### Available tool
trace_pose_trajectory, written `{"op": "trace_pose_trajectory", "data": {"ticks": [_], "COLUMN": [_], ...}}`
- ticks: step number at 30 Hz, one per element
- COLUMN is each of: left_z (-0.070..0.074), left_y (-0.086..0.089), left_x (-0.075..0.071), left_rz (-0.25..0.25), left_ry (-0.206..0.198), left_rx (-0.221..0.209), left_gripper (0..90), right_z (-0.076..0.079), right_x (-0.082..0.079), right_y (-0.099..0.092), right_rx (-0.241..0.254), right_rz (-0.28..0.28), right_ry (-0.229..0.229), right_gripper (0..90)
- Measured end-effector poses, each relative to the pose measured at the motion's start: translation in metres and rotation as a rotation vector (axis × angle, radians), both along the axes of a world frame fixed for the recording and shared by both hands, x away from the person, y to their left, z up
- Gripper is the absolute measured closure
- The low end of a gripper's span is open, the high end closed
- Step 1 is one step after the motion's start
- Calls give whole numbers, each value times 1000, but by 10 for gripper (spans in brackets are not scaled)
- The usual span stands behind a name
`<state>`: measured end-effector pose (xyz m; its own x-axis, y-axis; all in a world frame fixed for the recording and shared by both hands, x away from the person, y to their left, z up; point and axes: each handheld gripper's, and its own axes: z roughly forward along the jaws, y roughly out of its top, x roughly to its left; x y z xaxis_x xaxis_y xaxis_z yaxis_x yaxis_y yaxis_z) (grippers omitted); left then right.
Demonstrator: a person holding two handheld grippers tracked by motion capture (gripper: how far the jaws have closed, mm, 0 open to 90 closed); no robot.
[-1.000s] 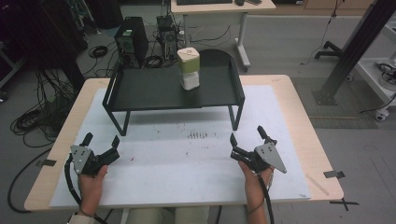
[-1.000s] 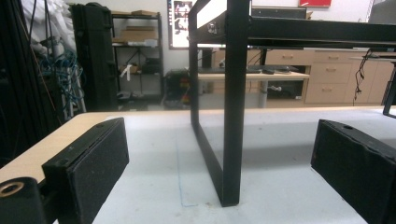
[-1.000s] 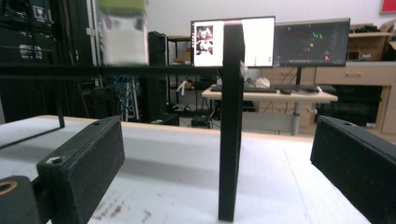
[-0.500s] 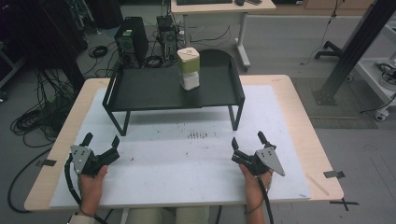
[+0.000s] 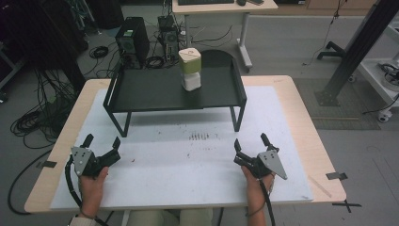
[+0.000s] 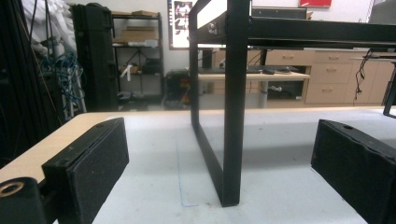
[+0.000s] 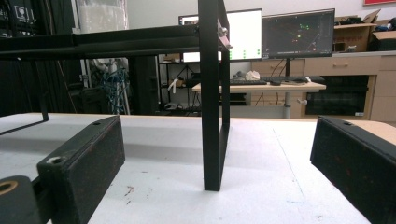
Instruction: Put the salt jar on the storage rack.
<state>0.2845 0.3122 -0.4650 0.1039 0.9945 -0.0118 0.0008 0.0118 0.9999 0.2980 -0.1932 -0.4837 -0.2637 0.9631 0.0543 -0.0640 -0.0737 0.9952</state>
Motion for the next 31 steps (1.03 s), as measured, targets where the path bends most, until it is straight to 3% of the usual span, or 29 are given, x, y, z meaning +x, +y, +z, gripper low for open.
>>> {"op": "trace_pose_trajectory", "data": {"ticks": [31], "left_z": [0], "left_y": [0], "left_x": [0], "left_rz": [3], "left_ry": [0], "left_rx": [0], "left_gripper": [44], "right_z": [-1], "right_x": [1], "right_y": [0], "right_rx": [-2], "right_rz": [8], "right_ry": [10], "right_gripper": [33]}}
